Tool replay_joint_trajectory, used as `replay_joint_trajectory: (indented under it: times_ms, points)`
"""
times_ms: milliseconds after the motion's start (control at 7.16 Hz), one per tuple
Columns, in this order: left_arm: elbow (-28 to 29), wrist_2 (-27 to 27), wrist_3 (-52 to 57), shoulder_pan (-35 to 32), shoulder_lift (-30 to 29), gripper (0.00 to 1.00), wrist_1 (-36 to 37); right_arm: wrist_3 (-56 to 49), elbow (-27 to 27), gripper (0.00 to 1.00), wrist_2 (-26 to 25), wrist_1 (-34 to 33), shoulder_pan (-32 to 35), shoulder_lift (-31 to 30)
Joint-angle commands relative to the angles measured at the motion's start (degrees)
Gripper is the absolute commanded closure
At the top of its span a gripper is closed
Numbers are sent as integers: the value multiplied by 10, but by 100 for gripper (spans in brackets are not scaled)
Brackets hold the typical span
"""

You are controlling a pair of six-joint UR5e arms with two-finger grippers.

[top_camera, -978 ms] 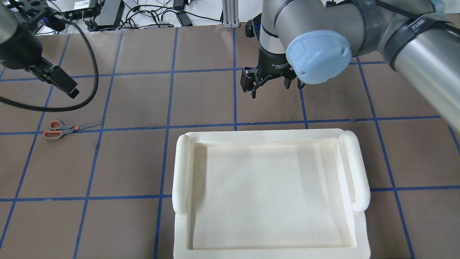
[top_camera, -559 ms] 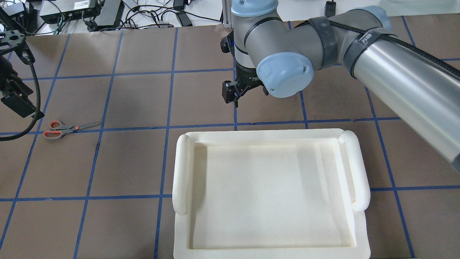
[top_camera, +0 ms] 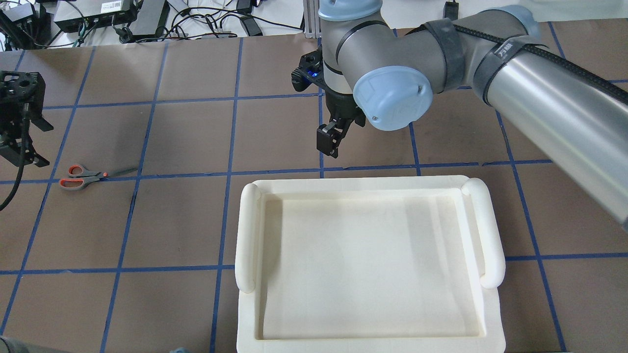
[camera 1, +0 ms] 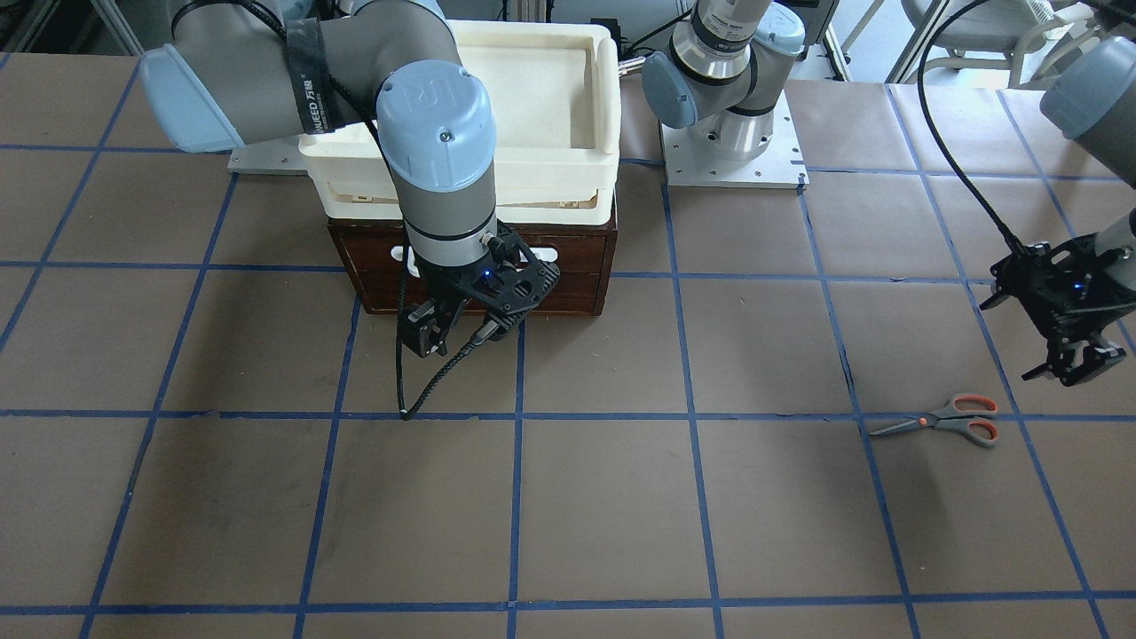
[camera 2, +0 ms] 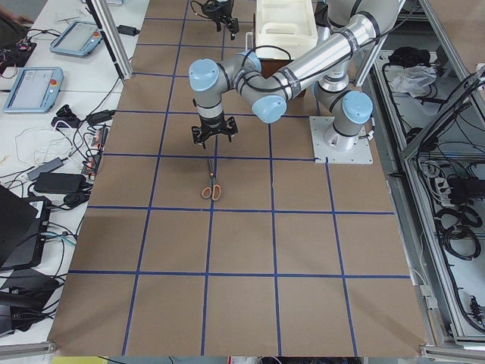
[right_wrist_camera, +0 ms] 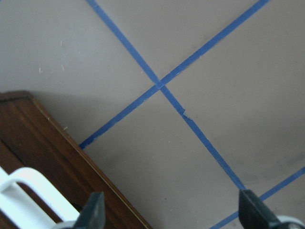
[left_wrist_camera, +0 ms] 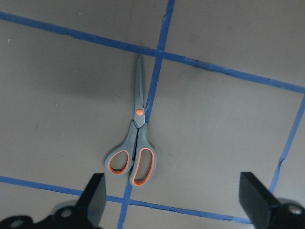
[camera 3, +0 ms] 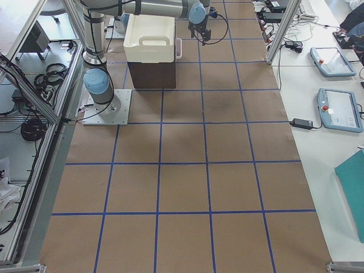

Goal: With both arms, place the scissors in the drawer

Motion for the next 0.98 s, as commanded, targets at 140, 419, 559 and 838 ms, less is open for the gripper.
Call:
replay_joint_trajectory:
  times_ms: [140,419,559,838]
  points:
    - [-2,2,90,21,-65,0,71,-317,-1,2,29,28,-11,26]
    - [-15,0,114,23,-92,0,104,-362,-59,2,40,101,-11,63]
    - [-17,1,116,23,-97,0,111,-395,-81,2,34,156,-8,67]
    - [-18,-4,115,22,-117,0,122,-422,-71,3,28,179,-8,68]
